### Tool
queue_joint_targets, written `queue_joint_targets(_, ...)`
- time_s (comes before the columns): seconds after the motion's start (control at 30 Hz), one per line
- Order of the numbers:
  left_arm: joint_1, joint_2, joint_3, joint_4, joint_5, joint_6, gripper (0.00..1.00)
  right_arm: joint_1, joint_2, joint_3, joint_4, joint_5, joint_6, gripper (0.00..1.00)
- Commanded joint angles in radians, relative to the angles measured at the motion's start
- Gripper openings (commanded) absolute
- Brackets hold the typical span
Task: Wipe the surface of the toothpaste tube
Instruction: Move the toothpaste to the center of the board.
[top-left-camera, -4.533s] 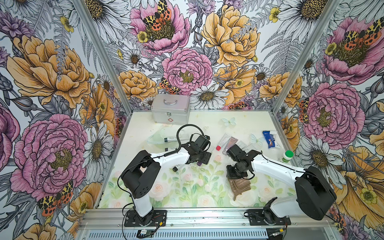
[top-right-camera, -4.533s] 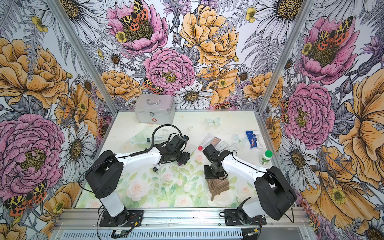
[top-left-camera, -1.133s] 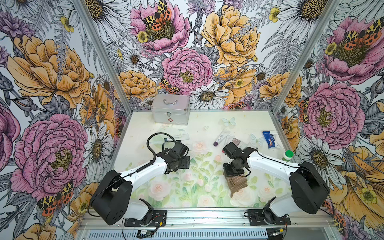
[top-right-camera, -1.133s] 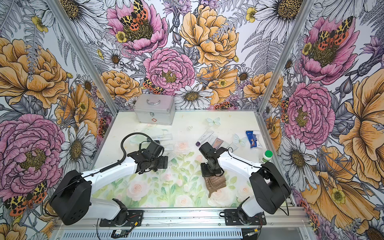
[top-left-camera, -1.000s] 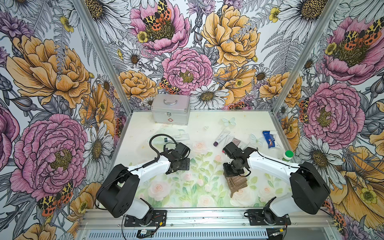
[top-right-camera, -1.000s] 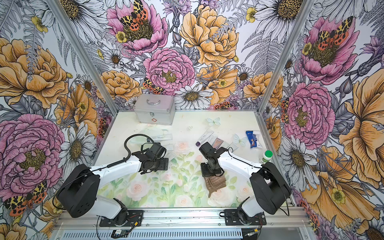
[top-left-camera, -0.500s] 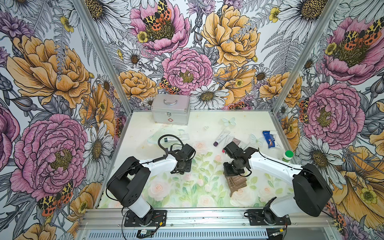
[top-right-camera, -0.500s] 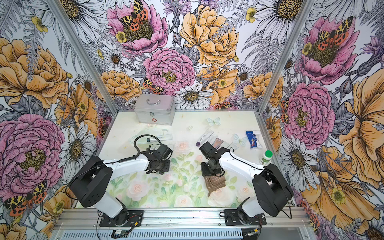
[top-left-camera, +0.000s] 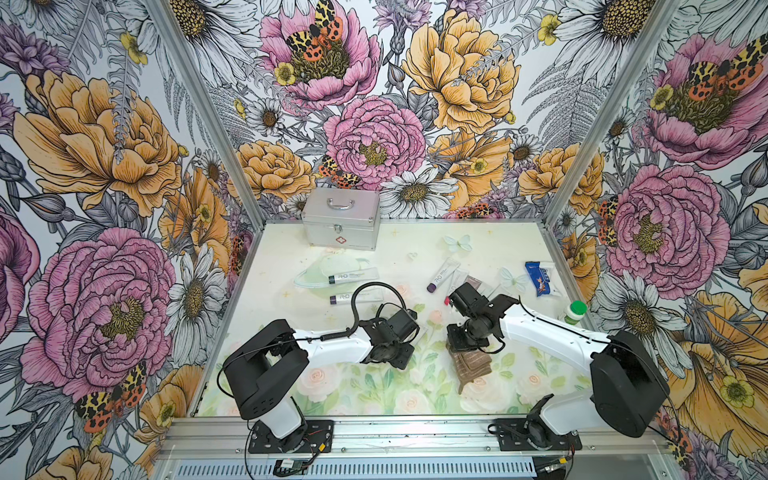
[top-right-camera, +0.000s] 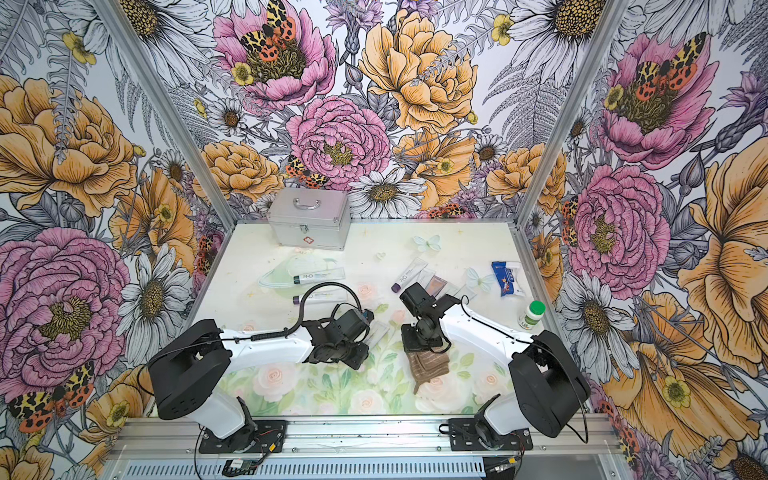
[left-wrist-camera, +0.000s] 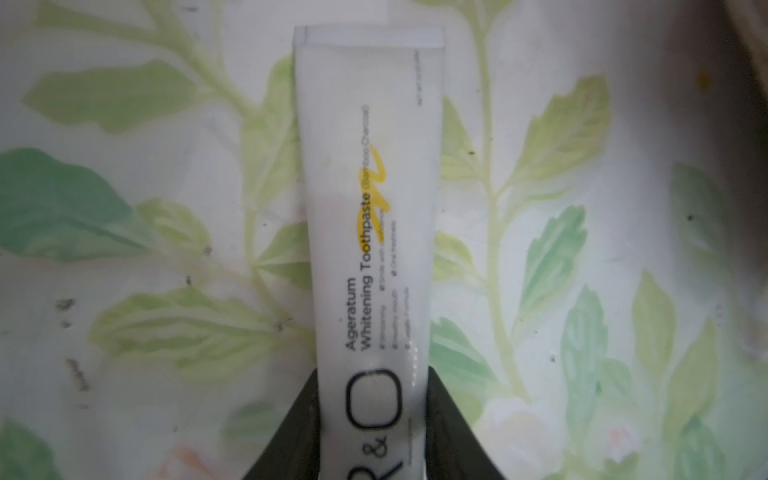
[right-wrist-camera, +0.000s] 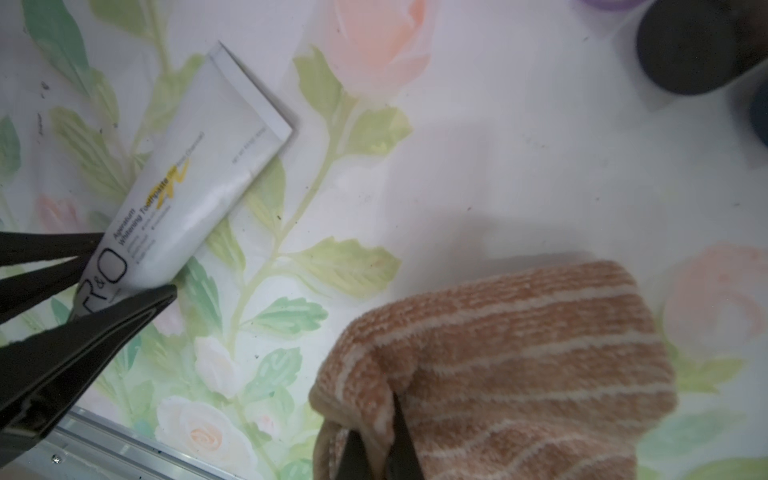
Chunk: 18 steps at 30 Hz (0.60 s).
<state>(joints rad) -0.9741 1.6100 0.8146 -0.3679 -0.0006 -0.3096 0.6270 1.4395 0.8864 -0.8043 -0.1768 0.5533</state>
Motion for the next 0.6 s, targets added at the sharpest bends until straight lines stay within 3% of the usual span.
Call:
queue_joint_targets(0.0,-0.028,0.011,-0.038,0.047,0.088,0.03,0.37,-0.007,-0.006,-0.008,-0.001,0.0,0.011,0.0)
queue_joint_targets(0.27,-0.048,-0.027,-0.105,0.108,0.107,0.023,0.4,-0.012,0.003,0.0,-0.003,-0.004,0.01,0.0)
queue_joint_targets(0.47,-0.048,-0.09,-0.162,0.146,0.088,-0.013,0.58,-0.012,0.018,0.015,-0.001,-0.01,0.011,0.0)
queue_joint_targets(0.57,-0.063,-0.141,-0.198,0.165,0.047,-0.042,0.62,-0.011,0.019,0.026,-0.001,-0.013,0.013,0.0)
